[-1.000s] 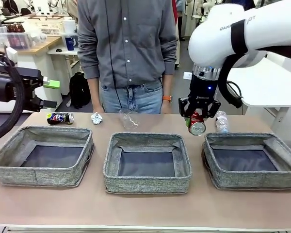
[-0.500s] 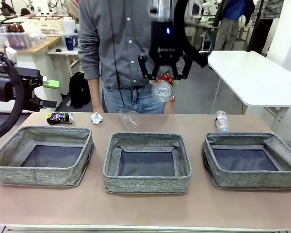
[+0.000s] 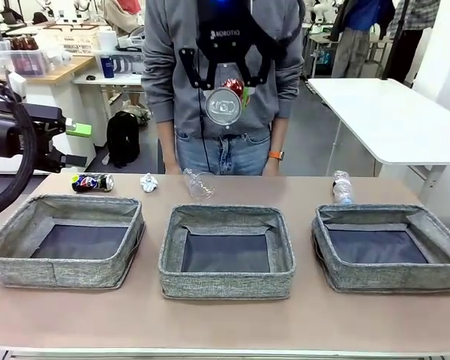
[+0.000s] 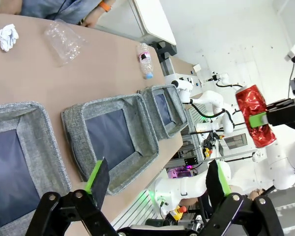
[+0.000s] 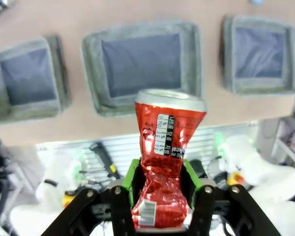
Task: Sort the waste into the appropriate baskets.
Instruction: Pick up the waste item pointed out by the person.
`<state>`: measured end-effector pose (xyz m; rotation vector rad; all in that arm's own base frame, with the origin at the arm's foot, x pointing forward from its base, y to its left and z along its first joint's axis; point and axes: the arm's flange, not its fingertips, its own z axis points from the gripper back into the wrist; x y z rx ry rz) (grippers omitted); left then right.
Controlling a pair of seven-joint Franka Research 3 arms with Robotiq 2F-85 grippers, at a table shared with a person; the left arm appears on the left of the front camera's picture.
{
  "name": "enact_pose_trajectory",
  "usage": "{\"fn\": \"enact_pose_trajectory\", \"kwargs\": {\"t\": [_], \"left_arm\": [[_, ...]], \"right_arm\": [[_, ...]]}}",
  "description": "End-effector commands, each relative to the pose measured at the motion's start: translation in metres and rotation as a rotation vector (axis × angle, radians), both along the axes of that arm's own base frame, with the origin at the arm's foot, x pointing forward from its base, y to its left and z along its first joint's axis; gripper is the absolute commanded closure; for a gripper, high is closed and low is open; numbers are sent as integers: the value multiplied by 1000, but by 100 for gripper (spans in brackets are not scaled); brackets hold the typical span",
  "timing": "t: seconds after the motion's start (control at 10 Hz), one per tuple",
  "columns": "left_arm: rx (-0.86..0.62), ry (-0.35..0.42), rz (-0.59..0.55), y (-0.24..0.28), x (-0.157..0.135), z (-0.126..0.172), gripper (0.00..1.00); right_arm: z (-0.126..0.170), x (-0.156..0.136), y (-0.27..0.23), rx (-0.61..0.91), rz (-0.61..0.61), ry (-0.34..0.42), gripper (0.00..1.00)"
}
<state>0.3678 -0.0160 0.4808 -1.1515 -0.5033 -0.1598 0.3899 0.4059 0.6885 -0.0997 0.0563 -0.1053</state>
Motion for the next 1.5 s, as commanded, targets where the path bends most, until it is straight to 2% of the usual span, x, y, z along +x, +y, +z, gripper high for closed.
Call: {"fn": "enact_pose_trajectory", "kwargs": {"t": [0.0, 0.5, 0.6, 0.7, 0.8, 1.4], "left_arm": [[-18, -29, -4, -2, 1, -1, 0], [-18, -29, -4, -2, 1, -1, 0], [-18, -29, -4, -2, 1, -1, 0], [-18, -29, -4, -2, 1, -1, 0], [-18, -29, -4, -2, 1, -1, 0], [-18, -29, -4, -2, 1, -1, 0]], "right_arm": [[29, 4, 14, -54, -24, -44, 60], [78, -10, -4, -24, -28, -141, 60], [78, -9, -5, -12, -38, -139, 60], [67, -3, -1, -31, -24, -82, 60], [66, -16, -16, 1, -13, -119, 60], [66, -16, -16, 1, -13, -119, 60]]}}
